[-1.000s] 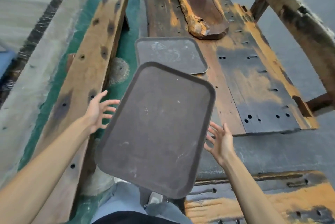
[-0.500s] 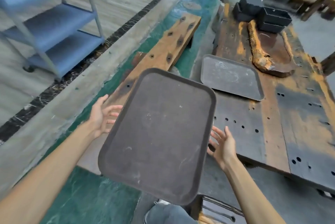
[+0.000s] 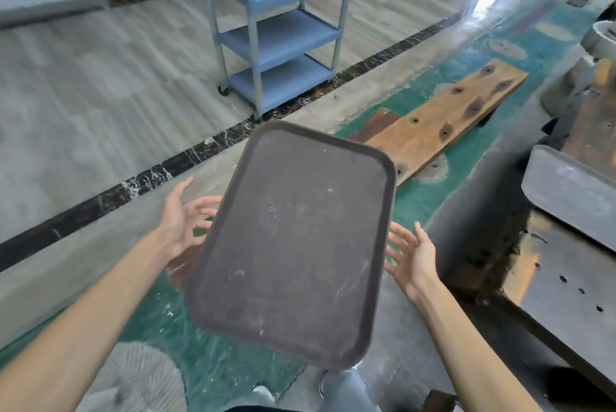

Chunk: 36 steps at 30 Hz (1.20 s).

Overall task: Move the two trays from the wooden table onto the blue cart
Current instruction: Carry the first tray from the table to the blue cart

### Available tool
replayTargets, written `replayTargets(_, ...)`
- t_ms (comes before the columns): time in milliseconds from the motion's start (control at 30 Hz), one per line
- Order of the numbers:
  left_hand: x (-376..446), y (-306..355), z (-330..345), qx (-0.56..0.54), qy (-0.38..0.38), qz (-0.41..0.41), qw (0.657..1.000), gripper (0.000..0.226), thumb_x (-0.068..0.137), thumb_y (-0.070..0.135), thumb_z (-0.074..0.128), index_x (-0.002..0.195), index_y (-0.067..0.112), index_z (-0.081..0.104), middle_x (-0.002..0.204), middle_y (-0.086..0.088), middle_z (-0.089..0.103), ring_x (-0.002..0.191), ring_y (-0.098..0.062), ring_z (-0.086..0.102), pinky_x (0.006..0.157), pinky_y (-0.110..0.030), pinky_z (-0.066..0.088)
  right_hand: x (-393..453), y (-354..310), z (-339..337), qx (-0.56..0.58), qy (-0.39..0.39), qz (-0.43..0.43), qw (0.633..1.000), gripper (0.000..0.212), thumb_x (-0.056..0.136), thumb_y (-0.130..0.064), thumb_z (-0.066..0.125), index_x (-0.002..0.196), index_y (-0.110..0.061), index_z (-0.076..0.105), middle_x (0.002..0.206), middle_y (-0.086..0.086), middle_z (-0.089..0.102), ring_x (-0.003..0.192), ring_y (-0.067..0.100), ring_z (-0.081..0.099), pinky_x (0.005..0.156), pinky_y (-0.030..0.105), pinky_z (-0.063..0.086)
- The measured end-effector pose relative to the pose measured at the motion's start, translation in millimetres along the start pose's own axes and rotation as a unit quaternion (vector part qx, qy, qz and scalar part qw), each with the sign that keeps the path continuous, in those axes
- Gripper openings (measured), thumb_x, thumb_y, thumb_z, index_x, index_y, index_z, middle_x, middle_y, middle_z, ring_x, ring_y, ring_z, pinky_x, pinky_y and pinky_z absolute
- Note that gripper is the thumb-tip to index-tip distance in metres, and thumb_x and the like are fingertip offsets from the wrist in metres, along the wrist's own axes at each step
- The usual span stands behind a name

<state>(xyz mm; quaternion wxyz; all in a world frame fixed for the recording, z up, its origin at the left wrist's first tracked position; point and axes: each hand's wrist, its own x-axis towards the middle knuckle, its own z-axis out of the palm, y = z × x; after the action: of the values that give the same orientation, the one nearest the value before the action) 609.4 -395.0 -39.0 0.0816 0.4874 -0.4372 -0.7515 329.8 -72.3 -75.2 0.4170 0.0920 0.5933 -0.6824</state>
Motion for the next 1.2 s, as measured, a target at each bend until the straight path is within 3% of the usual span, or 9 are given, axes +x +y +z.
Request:
replayTargets(67,-11.2,-0.6,-37.5,-0.018,0.022,0.005,1.000,0.083,0.069,0.078,0.040,0.114,0.014,0.069,0.076,-0.002,0.052,0.062,-0.019,0.043,0.059,-0.031,0.028,2.7,11.7,33.6,-0.014,-0.023,0.009,1.000,0.052,0.097,-0.058,0.036,0.112,-0.019,0.067,0.098,0.000,0.061,0.084,0.019,0.056,0.072,0.036,0.042)
replayTargets(200,-24.8,-0.5,-96.7,-0.048,0.053,0.021,0.997,0.085,0.065,0.080,0.043,0.110,0.013,0.072,0.077,-0.005,0.057,0.066,-0.022,0.048,0.061,-0.032,0.031,10.8,24.8,94.3,-0.041,-0.055,0.023,0.997,0.046,0.097,-0.057,0.037,0.101,-0.023,0.067,0.084,-0.006,0.061,0.071,0.015,0.054,0.064,0.031,0.039)
replayTargets(400,-17.3,10.8,-148.5,-0.096,0.093,0.028,0.991,0.085,0.069,0.077,0.042,0.115,0.010,0.068,0.073,-0.004,0.057,0.061,-0.021,0.049,0.053,-0.026,0.034,45.7,26.1,172.7,-0.078,-0.098,0.033,0.992,0.050,0.100,-0.053,0.034,0.119,-0.017,0.062,0.096,0.000,0.062,0.082,0.018,0.059,0.068,0.034,0.046)
replayTargets(533,16.6,36.9,-172.8,-0.101,0.110,0.032,0.988,0.083,0.071,0.075,0.040,0.115,0.011,0.067,0.074,-0.003,0.056,0.063,-0.020,0.051,0.058,-0.030,0.033,92.0,19.5,223.4,-0.084,-0.114,0.037,0.989,0.047,0.099,-0.052,0.037,0.116,-0.018,0.063,0.100,0.001,0.063,0.088,0.019,0.060,0.074,0.035,0.049)
replayTargets(1000,168.4,166.9,-220.7,-0.090,0.131,-0.002,0.987,0.075,0.079,0.070,0.037,0.115,0.012,0.068,0.086,-0.007,0.056,0.072,-0.023,0.050,0.065,-0.033,0.035,253.1,-41.6,376.9,-0.079,-0.127,0.068,0.986,0.050,0.100,-0.053,0.034,0.104,-0.018,0.069,0.081,-0.003,0.073,0.075,0.017,0.069,0.074,0.036,0.047)
replayTargets(1200,221.4,206.7,-237.4,-0.083,0.119,-0.023,0.989,0.076,0.077,0.072,0.039,0.115,0.013,0.068,0.091,-0.009,0.055,0.077,-0.023,0.050,0.067,-0.035,0.038,305.2,-63.6,420.0,-0.093,-0.111,0.069,0.987,0.048,0.100,-0.052,0.035,0.111,-0.019,0.069,0.091,-0.003,0.069,0.081,0.017,0.065,0.074,0.035,0.045)
